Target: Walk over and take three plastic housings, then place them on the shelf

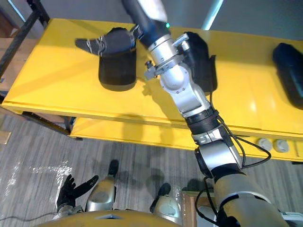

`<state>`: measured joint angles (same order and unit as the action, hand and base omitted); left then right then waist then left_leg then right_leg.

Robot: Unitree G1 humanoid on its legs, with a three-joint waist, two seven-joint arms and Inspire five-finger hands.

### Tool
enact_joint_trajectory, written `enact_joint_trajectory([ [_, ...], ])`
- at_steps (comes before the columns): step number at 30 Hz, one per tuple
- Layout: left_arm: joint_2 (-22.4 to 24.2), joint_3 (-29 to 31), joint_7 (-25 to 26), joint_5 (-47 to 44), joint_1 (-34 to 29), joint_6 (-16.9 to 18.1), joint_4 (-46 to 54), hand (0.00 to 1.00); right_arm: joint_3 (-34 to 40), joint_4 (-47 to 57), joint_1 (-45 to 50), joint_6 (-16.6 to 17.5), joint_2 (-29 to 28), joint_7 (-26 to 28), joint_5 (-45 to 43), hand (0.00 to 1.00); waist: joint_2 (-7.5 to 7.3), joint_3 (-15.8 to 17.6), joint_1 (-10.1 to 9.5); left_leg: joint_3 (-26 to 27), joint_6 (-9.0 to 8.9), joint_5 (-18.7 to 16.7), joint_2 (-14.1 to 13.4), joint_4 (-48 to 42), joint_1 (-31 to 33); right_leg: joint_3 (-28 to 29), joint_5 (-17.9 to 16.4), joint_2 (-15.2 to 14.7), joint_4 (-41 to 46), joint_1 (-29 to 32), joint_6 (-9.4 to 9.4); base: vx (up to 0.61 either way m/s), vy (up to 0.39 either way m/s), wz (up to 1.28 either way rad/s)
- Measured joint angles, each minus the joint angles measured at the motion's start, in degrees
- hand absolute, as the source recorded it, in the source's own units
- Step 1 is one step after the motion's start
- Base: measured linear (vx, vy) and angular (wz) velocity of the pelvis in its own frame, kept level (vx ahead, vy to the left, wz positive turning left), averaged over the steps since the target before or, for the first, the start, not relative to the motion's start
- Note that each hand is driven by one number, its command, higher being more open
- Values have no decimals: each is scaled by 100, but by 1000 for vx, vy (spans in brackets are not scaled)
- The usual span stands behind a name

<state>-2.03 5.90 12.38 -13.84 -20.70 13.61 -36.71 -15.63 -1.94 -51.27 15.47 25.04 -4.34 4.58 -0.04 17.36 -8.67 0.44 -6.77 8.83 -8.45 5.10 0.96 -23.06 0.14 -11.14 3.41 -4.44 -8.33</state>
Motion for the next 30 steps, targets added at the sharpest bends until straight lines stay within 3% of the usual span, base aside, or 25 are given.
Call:
enact_joint_trajectory([
  [3,-14,100,-21,26,0,-14,-74,100,119,392,400,-349,-11,221,-832,100,-92,-173,93,95,-20,-38,-20,1,-99,79,30,26,-72,-64,4,16,-18,-20],
  [8,266,354,-33,36,-7,-21,-88,100,278,739,1707,-1603,-365,687,-1328,100,24,-392,160,406,-43,-92,-34,4,-256,331,147,33,-186,-60,-8,-28,2,-28],
  [13,340,445,-27,47,-12,-19,-88,100,212,736,2247,-2167,-653,1191,-1328,100,59,-412,288,641,-62,-136,-50,4,-307,543,364,75,-470,-64,-28,-31,2,-26],
  [16,344,444,-26,44,-11,-19,-88,100,150,737,2248,-2128,-742,1654,-1149,100,58,-450,313,697,-73,-144,-69,4,-333,602,379,95,-483,-61,-23,-3,-5,-10],
  [19,346,449,-22,33,-12,-16,-88,100,-98,737,2248,-1853,-745,2009,-400,100,27,-526,314,696,-87,-152,-88,4,-331,602,370,115,-484,-60,-6,0,0,0],
  [22,298,423,-18,24,-10,16,-142,100,-319,736,2247,-1373,-706,2072,202,100,-9,-544,294,663,-92,-157,-93,4,-300,593,368,125,-499,-57,-2,1,-6,5],
  [24,200,387,-18,24,-9,16,-255,100,-419,730,2242,-862,-616,2016,467,100,-59,-572,280,593,-92,-155,-99,4,-235,541,370,139,-531,-54,0,1,-13,13],
  [30,61,389,-30,20,-7,-4,-554,100,-865,661,1620,37,-213,1895,1072,100,-153,-618,268,511,-93,-148,-99,3,-177,472,365,148,-538,-58,9,2,-13,8],
])
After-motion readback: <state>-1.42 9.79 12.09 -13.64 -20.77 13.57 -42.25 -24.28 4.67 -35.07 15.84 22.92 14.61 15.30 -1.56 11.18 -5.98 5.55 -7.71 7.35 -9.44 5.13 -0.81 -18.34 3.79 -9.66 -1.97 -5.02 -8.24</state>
